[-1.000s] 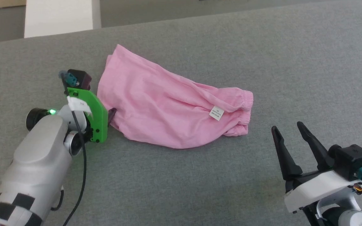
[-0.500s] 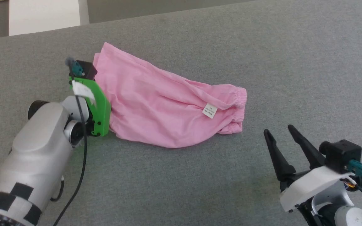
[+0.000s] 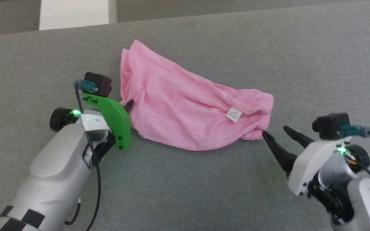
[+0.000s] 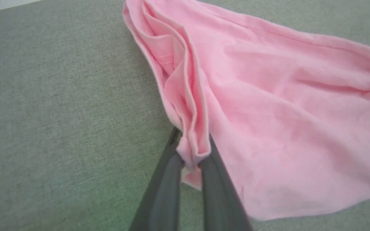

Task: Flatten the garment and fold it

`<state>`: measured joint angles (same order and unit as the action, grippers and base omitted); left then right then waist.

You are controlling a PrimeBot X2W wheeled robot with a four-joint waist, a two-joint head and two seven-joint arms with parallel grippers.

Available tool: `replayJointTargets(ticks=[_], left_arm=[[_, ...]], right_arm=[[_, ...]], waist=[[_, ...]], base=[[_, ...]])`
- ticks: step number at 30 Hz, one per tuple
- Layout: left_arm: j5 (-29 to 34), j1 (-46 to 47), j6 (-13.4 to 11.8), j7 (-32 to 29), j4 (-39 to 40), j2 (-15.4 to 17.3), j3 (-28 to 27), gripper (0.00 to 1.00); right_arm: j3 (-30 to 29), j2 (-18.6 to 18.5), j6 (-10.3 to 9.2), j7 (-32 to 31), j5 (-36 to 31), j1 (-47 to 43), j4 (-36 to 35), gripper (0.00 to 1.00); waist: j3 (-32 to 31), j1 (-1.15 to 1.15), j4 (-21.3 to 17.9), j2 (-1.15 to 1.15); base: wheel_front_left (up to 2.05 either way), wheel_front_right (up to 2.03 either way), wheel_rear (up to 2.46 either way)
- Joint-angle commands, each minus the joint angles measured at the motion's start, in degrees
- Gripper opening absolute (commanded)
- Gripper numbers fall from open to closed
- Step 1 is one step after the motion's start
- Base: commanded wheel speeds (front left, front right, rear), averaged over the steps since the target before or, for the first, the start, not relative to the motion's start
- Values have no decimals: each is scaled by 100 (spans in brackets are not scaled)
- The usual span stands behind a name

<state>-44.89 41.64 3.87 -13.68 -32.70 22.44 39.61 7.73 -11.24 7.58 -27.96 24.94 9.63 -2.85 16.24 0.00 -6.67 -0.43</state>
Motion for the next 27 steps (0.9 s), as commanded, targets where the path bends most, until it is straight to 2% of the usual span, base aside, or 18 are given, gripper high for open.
replayJointTargets(ticks=[1,10,15,17,18,19,27], left_arm=[[25,-91,-61,28,113,43,-2,0],[52,-182,-226,-68,802,162,29,0],[20,-272,-298,-56,982,207,11,0],[-2,-315,-319,-38,1028,221,-3,0],[-12,-335,-330,-26,1045,230,-13,0],[-34,-364,-344,0,1067,234,-33,0],[-66,-470,-418,144,1179,293,-97,0]], right_arm=[[33,-25,-9,-90,86,197,111,100],[432,-95,-9,-527,426,1145,1351,100],[924,-196,-9,-1029,599,1290,1996,100],[1082,-233,-9,-1194,709,1282,2124,38],[1134,-253,-9,-1225,739,1283,2150,10],[1172,-269,-9,-1242,786,1286,2181,0],[1330,-402,-9,-1037,915,1474,2170,0]], waist=[[32,0,148,43],[225,0,345,43],[272,0,422,43],[272,0,443,43],[269,0,447,43],[263,0,452,43],[178,0,436,43]], base=[[0,0,0],[0,0,0],[0,0,0],[0,0,0],[0,0,0],[0,0,0],[0,0,0]])
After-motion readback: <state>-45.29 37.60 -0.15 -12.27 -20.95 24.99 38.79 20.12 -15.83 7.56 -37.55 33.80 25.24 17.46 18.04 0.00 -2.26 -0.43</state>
